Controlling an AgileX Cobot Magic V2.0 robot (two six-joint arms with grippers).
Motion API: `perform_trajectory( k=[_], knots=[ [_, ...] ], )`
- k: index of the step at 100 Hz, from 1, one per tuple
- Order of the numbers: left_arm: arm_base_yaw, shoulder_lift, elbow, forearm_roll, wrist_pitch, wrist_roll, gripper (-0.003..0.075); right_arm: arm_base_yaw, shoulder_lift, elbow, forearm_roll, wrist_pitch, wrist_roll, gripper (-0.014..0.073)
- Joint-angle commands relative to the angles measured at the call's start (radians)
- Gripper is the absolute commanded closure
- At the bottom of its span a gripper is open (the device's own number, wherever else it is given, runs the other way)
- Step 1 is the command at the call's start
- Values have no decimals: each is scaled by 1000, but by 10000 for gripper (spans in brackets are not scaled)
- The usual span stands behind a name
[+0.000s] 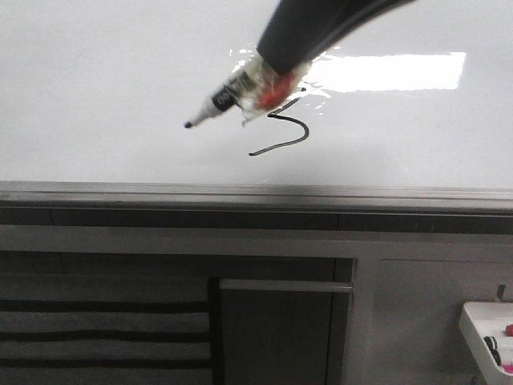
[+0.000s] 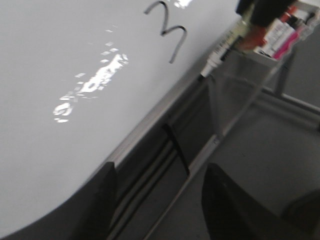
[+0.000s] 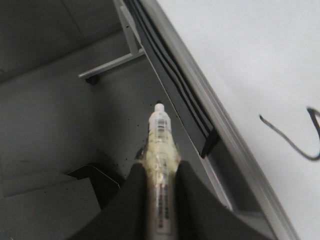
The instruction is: Write number 3 on whiteboard
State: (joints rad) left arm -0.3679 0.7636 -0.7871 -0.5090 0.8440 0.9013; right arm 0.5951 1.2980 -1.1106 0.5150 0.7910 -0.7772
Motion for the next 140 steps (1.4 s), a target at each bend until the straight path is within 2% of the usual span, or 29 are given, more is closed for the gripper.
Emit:
perform_trajectory(
  k=[1, 9, 24, 47, 72, 101, 123, 140],
  knots=[
    [-17, 87, -71, -133, 29, 103, 372, 22, -36, -68, 15, -16, -92, 627],
    [-44, 160, -108, -196, 38, 183, 372, 48, -36, -91, 15, -15, -145, 627],
    [-116, 287, -192, -202, 50, 205, 372, 75, -34, -110, 15, -31, -231, 627],
    [-206, 435, -281, -185, 39, 230, 372, 86, -34, -110, 15, -36, -237, 627],
    [-211, 480, -297, -180, 39, 230, 380, 86, -34, -110, 15, -29, -237, 627],
    [-211, 480, -297, -180, 39, 230, 594, 86, -32, -110, 15, -31, -237, 627],
    [-211, 480, -297, -180, 39, 230, 682, 86, -23, -110, 15, -29, -237, 617],
    [-211, 480, -297, -180, 39, 230, 692, 84, -23, -110, 13, -24, -237, 487]
  ],
)
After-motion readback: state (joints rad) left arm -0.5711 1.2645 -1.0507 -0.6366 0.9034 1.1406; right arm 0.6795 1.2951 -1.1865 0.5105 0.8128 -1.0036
